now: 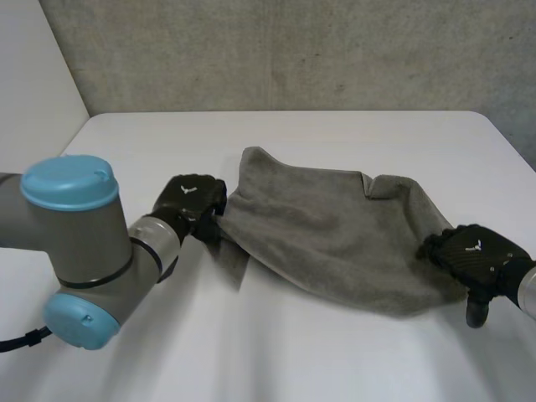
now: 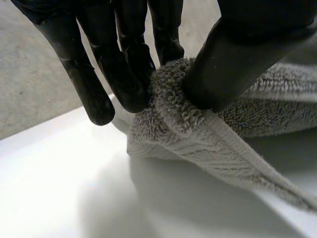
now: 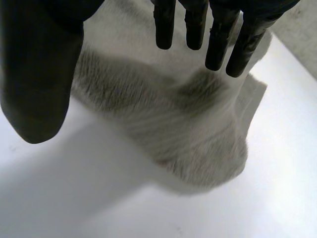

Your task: Fold the towel.

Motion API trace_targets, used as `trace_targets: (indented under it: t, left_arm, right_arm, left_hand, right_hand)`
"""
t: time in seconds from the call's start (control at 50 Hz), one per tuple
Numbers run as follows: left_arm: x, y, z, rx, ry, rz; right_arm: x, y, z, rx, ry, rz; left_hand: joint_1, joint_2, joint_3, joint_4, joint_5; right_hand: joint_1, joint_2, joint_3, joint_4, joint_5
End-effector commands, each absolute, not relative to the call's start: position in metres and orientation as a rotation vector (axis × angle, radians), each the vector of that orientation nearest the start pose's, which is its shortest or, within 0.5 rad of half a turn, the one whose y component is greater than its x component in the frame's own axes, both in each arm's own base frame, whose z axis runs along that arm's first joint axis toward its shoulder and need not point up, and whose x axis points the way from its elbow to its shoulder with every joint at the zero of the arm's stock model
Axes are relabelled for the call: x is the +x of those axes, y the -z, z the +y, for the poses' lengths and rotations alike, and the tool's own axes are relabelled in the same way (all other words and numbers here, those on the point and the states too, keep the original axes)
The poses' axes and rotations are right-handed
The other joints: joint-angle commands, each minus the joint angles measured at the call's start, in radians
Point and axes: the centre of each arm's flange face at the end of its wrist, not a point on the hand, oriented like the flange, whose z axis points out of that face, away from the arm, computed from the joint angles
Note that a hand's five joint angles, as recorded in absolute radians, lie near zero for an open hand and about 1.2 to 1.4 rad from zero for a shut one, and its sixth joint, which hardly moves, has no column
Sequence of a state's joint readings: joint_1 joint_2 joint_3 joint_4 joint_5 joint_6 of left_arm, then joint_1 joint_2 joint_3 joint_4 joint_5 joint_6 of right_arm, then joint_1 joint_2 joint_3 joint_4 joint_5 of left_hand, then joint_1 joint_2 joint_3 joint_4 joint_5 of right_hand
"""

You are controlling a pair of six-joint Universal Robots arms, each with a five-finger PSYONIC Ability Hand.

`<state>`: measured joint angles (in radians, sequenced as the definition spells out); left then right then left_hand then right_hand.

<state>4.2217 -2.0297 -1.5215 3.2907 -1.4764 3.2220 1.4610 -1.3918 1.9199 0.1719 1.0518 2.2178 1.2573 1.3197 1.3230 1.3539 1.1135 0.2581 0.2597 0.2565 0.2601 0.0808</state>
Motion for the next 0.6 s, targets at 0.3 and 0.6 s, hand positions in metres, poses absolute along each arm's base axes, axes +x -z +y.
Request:
trace_targets:
  t: [0.3, 0.6]
  left_arm:
    - [-0.286, -0.193, -0.267, 0.741, 2.067, 2.724]
    - [-0.270, -0.346, -0.345, 0.487, 2.714, 2.140]
  right_arm:
    - [0.143, -0.162, -0.267, -1.214, 1.646, 2.318]
    - [0.194, -0.369, -0.351, -0.840, 2.526, 1.406]
  left_hand:
    - [0.139, 0.077, 0.073, 0.042, 0.108]
    - [0.139, 0.077, 0.073, 0.042, 0.108]
  right_hand:
    - [1.138, 1.137, 1.140, 1.136, 1.141]
    - [1.138, 1.137, 1.140, 1.136, 1.141]
